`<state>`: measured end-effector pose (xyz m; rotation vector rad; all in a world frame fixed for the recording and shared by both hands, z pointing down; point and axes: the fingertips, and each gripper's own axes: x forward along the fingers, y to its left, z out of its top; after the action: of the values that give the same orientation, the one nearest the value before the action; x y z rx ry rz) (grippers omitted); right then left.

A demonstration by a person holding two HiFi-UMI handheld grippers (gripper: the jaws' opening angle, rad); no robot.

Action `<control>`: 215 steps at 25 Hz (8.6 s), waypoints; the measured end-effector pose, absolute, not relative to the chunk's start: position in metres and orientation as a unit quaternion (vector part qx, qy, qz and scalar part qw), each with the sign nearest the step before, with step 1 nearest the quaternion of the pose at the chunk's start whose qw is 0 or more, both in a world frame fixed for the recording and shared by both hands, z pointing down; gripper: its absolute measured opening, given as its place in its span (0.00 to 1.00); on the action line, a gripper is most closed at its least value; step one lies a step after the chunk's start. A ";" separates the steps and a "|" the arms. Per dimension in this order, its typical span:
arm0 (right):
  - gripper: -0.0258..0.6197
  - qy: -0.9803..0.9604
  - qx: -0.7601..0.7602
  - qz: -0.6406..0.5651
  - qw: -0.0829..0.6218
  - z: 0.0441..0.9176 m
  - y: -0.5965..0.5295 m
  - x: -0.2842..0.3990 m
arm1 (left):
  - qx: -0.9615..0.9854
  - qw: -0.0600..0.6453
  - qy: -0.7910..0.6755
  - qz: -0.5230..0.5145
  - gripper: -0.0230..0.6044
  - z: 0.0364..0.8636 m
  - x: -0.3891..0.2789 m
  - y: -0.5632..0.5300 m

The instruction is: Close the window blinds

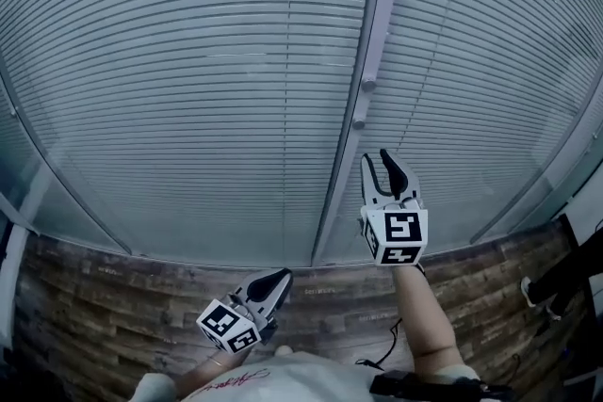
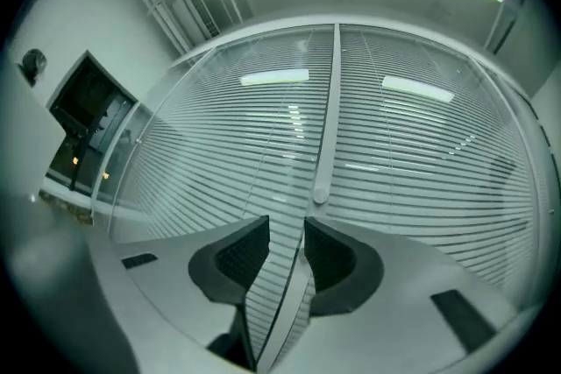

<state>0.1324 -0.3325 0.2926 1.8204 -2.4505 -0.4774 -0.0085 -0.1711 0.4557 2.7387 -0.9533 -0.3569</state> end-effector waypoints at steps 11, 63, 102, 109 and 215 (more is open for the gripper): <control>0.22 -0.780 0.621 -0.078 0.016 0.256 -0.448 0.153 | 0.915 0.101 -0.370 -0.124 0.07 0.456 -0.040 -0.174; 0.23 -0.553 0.512 -0.502 0.424 0.242 -0.490 0.131 | 0.909 0.108 -0.383 -0.126 0.07 0.459 -0.052 -0.173; 0.24 -0.742 0.661 0.029 -0.104 0.231 -0.495 0.153 | 0.921 0.108 -0.360 -0.108 0.07 0.465 -0.048 -0.166; 0.24 -0.732 0.656 -0.173 0.065 0.231 -0.488 0.148 | 0.920 0.115 -0.358 -0.107 0.07 0.467 -0.044 -0.160; 0.25 -0.642 0.543 -0.457 0.291 0.239 -0.455 0.134 | 0.921 0.144 -0.340 -0.120 0.07 0.469 -0.025 -0.158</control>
<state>0.1338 -0.4554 0.2385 1.4485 -1.7117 -1.2176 -0.0251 -0.1581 0.4686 2.6552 -0.9811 -0.3458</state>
